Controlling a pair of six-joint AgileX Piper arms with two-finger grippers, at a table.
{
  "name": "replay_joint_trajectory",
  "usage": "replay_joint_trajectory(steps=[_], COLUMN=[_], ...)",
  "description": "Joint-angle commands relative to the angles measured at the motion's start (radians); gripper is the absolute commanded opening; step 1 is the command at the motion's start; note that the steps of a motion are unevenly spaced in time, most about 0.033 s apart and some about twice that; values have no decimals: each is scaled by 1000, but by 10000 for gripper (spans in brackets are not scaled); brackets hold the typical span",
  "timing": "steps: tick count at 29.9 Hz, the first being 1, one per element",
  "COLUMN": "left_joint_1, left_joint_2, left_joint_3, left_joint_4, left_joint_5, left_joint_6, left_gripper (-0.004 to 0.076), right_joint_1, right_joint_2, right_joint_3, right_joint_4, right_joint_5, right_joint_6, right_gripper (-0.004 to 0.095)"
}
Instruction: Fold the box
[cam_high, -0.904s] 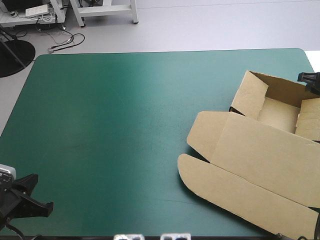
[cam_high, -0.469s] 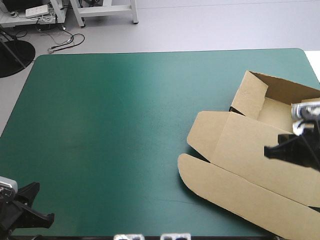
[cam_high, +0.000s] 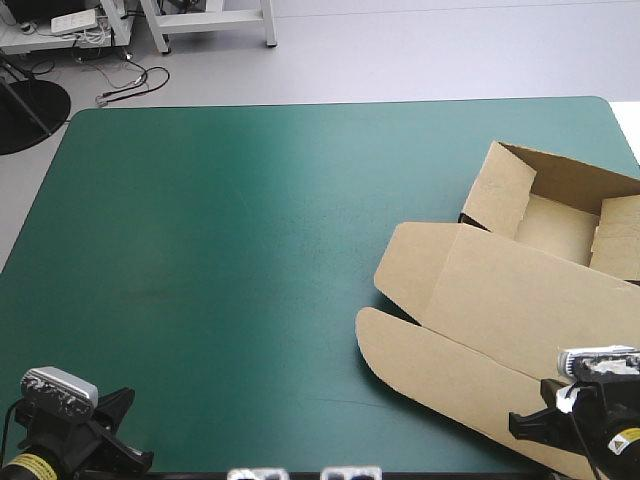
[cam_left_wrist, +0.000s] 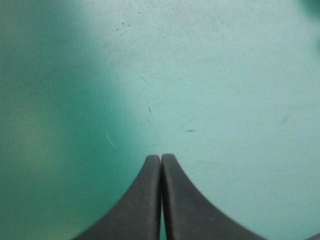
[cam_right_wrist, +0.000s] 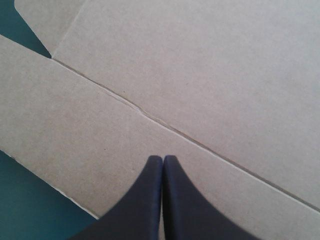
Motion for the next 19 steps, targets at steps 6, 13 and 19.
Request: replay_joint_trajectory(steps=[6, 13, 19], left_joint_1=[-7, -7, -7], left_joint_2=[11, 11, 11], left_joint_3=[18, 18, 18], left_joint_4=[-8, -10, -8], left_joint_5=[-46, -44, -44], left_joint_6=[-4, -12, -12], left_gripper=[-10, -9, -10], right_joint_1=[2, 2, 2], right_joint_2=[-113, -118, -118], right_joint_3=[87, 93, 93], right_joint_4=[11, 27, 34], right_joint_5=[-134, -152, -158], right_joint_6=[-2, 10, 10], right_gripper=[-15, -15, -15])
